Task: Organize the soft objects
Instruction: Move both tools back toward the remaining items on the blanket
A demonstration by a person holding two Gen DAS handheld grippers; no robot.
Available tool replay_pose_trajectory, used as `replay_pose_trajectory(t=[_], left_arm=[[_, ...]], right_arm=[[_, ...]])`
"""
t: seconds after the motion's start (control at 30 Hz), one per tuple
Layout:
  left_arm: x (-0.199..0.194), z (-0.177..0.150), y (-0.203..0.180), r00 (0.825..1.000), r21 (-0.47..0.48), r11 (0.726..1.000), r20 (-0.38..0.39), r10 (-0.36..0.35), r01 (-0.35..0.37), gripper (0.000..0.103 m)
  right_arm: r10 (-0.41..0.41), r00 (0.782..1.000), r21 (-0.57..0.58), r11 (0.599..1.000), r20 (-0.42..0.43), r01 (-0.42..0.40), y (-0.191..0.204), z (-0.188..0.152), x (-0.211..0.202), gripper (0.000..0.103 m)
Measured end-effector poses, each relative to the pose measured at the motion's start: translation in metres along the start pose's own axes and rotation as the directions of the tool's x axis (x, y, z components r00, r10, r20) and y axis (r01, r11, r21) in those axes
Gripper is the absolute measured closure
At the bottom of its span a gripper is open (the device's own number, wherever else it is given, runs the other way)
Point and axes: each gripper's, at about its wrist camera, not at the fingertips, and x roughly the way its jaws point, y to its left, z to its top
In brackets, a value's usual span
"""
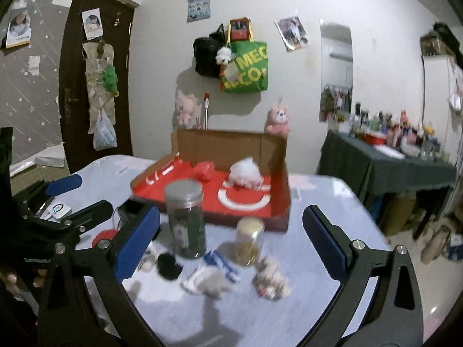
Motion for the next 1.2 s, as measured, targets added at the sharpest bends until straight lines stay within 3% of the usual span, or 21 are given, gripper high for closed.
replay_pose_trajectory(t=[0.17,0.5,0.77,1.2], left_arm=[[0.007,-0.027,-0.001,0.999,0.0,1.0,-0.034,0.02,-0.02,0.0],[0.036,-0.07,0.02,0.982,-0.035,0.997,-0.18,0.055,-0.062,0.0],[0.049,-0.077,0.046,0.966,-0.073,0.993,-0.249,0.069,-0.09,0.0],[0.05,-0.073,0.079,0.947,-0.031,0.992,-0.304,0.106,-0.121,0.0]], right_arm=[[-0.021,1.0,0.014,1.0,-0.014,0.021,0.001,-0.033,0.006,0.002],[0.003,0.988,0.051,0.999,-0.157,0.005,0.003,-0.084,0.054,0.002],[0.028,0.976,0.069,0.998,-0.216,-0.013,0.005,-0.093,0.08,0.002],[0.127,0.958,0.154,0.984,-0.256,-0.089,-0.008,-0.094,0.098,0.004]])
